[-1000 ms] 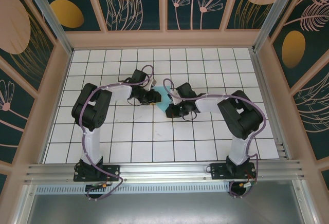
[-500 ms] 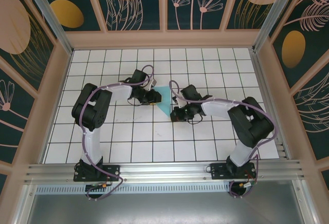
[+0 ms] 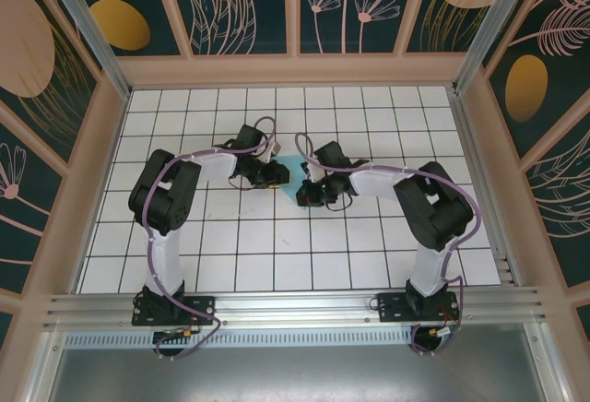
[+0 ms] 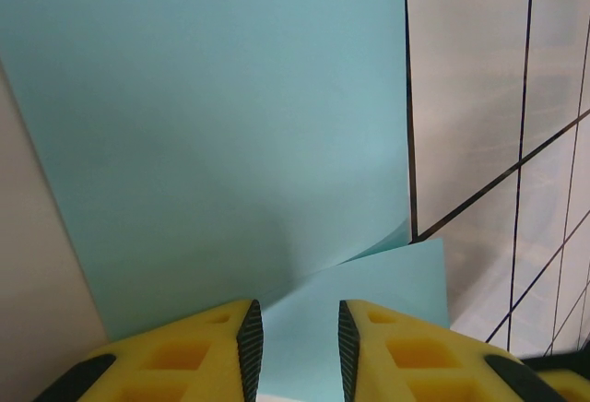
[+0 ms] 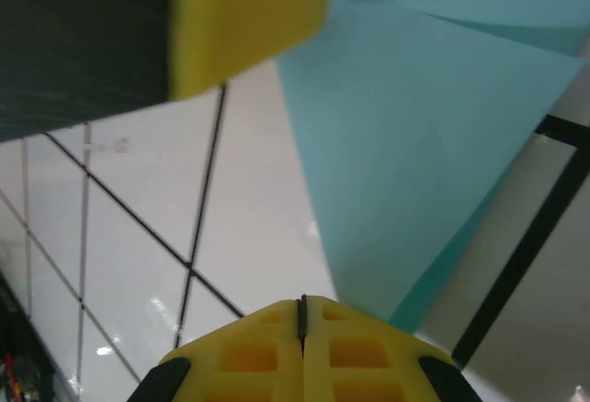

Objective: Fold a paper plane with a square sheet of paper (fold left side to right side)
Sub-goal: Third fold the triangle at the center of the table.

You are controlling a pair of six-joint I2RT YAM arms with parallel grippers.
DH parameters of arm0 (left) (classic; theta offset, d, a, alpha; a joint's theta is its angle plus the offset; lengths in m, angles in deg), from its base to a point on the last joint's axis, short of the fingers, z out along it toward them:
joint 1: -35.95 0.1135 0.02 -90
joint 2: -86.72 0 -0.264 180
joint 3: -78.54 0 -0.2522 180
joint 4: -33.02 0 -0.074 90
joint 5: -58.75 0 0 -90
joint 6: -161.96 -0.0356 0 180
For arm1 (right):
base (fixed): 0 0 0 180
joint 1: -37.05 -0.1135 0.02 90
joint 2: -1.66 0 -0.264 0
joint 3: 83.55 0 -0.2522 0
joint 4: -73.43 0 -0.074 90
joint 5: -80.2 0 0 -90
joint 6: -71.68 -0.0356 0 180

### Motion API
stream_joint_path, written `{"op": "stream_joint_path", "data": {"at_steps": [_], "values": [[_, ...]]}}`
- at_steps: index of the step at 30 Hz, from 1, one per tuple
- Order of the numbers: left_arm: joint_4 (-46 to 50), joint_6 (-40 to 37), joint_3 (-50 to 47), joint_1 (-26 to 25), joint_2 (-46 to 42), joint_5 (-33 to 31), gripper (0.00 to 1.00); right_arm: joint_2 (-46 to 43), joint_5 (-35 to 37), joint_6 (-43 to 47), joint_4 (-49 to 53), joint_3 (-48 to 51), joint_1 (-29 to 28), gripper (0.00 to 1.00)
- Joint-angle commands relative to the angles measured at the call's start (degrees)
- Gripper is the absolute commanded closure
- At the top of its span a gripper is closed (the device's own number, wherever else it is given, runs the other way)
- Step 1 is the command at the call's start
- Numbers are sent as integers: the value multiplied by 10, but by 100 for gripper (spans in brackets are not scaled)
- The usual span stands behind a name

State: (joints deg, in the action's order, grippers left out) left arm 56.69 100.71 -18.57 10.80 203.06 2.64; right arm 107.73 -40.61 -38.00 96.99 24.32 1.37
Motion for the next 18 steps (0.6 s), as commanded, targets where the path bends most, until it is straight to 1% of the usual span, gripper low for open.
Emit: {"op": "stream_joint_path", "data": {"at_steps": [1, 8, 11, 18], "values": [[20, -14, -2, 1, 20, -50, 66, 18, 28, -2, 30, -13, 1, 95], [24, -18, 7, 11, 12, -61, 65, 20, 55, -19, 47, 26, 4, 96], [22, -18, 12, 14, -4, -58, 61, 19, 52, -29, 35, 50, 6, 97], [11, -4, -6, 12, -91, -33, 61, 28, 44, -36, 14, 61, 9, 100]]}}
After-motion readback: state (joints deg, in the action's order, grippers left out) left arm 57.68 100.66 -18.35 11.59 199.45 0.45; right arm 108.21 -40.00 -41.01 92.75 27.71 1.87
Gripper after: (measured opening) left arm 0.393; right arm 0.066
